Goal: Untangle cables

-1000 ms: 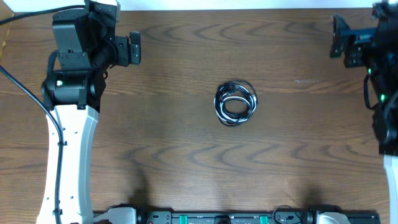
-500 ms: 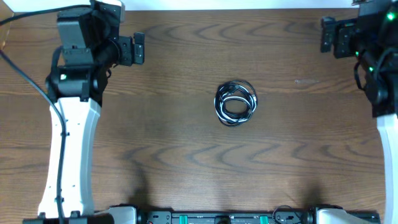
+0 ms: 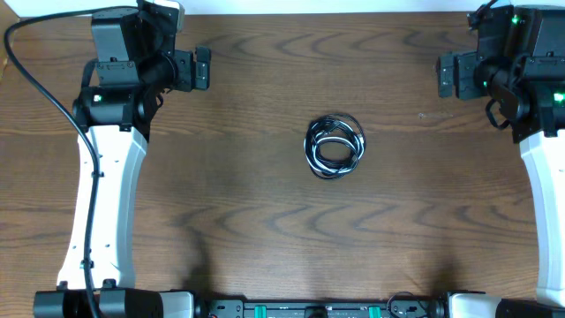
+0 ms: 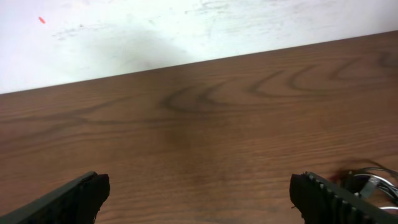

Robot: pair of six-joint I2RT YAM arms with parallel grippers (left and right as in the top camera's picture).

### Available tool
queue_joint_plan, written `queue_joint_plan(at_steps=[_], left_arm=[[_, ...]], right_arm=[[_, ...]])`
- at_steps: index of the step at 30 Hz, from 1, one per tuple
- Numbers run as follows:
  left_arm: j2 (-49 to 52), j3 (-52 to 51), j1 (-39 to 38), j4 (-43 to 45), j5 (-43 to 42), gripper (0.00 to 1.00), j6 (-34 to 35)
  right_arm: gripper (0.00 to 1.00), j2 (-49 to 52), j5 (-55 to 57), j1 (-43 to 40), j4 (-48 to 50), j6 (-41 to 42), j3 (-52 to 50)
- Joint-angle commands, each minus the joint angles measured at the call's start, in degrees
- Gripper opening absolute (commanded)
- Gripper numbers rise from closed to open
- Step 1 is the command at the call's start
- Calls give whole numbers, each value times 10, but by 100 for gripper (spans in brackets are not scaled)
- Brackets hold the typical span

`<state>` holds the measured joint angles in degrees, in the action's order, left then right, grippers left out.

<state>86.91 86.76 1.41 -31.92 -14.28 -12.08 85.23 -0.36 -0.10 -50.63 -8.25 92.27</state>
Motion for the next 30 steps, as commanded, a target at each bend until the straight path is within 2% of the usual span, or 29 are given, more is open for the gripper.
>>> queue_joint_plan(at_steps=[1, 5, 23, 30], left_arm=[[0, -3, 1, -1, -38, 98, 2], [0, -3, 1, -6, -53, 98, 2], [37, -3, 1, -16, -136, 98, 10], [69, -3, 1, -72, -136, 98, 10]], right_arm=[[99, -6, 4, 2, -9, -9, 11], [99, -6, 2, 2, -49, -9, 10], [99, -6, -45, 1, -49, 9, 10], [99, -6, -38, 1, -64, 9, 10]])
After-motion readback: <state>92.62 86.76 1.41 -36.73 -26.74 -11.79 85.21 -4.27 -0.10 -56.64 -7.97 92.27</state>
